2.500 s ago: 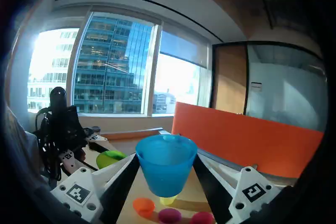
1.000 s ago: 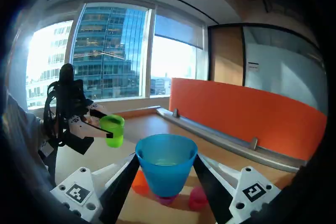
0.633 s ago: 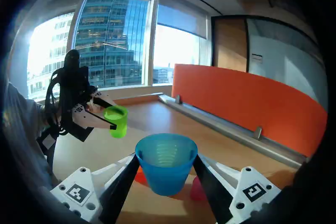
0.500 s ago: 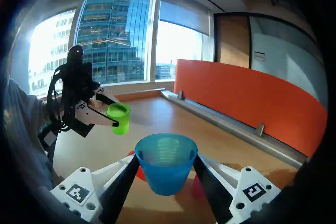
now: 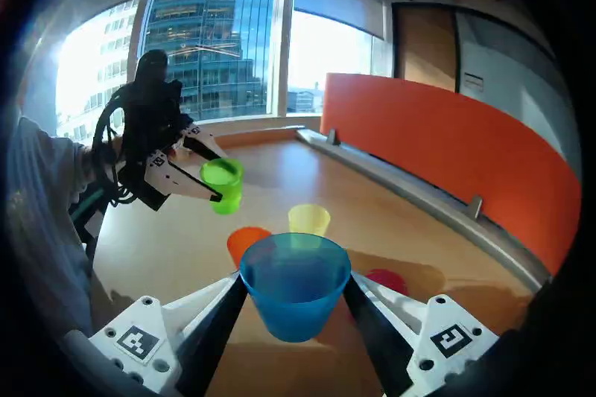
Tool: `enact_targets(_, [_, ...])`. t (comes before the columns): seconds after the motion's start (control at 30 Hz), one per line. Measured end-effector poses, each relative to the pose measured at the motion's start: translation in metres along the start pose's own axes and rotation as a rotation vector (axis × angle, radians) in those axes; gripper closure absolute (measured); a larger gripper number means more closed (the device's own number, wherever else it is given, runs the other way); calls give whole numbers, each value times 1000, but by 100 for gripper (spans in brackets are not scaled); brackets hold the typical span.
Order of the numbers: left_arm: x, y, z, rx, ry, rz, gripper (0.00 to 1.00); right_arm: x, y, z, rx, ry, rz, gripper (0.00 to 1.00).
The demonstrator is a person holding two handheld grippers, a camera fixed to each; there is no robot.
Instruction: Pour water
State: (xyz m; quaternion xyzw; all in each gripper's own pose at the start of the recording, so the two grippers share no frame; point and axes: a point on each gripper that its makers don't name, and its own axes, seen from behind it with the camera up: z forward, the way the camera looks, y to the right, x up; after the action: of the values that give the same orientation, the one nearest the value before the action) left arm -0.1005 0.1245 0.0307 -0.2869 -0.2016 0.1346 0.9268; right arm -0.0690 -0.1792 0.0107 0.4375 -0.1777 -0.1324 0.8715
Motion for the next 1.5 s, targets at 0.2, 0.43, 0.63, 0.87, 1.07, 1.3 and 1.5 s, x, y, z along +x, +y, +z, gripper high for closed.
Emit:
enact_targets(0.2, [-9, -2, 7, -5, -29, 1, 13, -12, 2, 5, 9, -34, -9, 9])
enact_targets(0.43, [-22, -5, 16, -13, -61, 3, 13, -26, 2, 11, 19, -71, -17, 9])
enact_targets(0.63, [-34, -6, 25, -22, -92, 1, 12, -39, 3, 16, 26, -102, -24, 9])
enact_targets(0.87, [-45, -6, 35, -35, -116, 0, 12, -51, 3, 20, 32, -132, -30, 9])
enact_targets(1.07, [-53, -5, 42, -44, -127, -11, 12, -58, 3, 23, 37, -146, -28, 9])
enact_targets(1.3, [-61, -4, 47, -51, -130, -28, 12, -64, 4, 24, 37, -160, -29, 9])
enact_targets(1.5, [-65, -4, 48, -54, -131, -40, 12, -67, 4, 26, 36, -167, -35, 9])
